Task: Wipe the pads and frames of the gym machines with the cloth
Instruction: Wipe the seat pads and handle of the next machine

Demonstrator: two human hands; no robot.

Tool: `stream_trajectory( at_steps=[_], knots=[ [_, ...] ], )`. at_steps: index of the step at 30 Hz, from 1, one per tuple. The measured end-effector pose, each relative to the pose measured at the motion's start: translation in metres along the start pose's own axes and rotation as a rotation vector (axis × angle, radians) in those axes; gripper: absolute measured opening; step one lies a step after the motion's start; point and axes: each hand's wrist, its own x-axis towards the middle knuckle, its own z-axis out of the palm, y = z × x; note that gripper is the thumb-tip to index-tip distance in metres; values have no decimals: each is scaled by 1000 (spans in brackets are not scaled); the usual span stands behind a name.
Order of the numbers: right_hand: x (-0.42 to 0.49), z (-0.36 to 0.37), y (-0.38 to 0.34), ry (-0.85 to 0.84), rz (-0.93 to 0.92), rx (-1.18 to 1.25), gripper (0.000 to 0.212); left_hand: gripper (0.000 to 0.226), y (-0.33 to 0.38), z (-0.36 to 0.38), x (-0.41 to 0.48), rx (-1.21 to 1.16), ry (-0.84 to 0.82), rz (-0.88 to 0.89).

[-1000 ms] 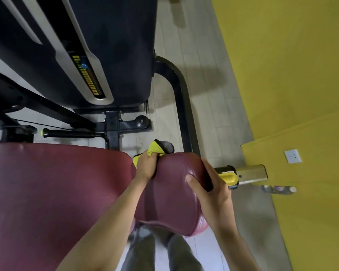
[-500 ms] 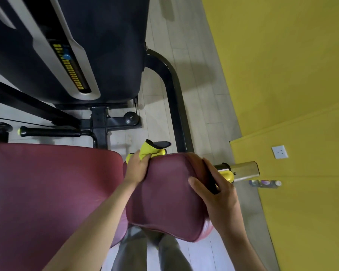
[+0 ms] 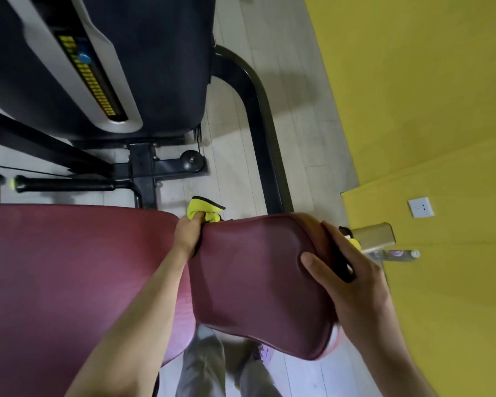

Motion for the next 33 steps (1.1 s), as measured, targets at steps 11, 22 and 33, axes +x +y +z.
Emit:
stream_trajectory(
  at_steps=[11, 22, 33],
  knots=[
    [-2, -4, -5, -43, 2, -12, 67, 28, 122, 85, -241, -204, 44, 441],
    [3, -6, 1, -36, -45, -125, 43, 80, 76, 101, -283, -268, 68, 406],
    [7, -9, 3, -95, -32, -12, 44, 37, 110, 98, -274, -404, 62, 294]
  ],
)
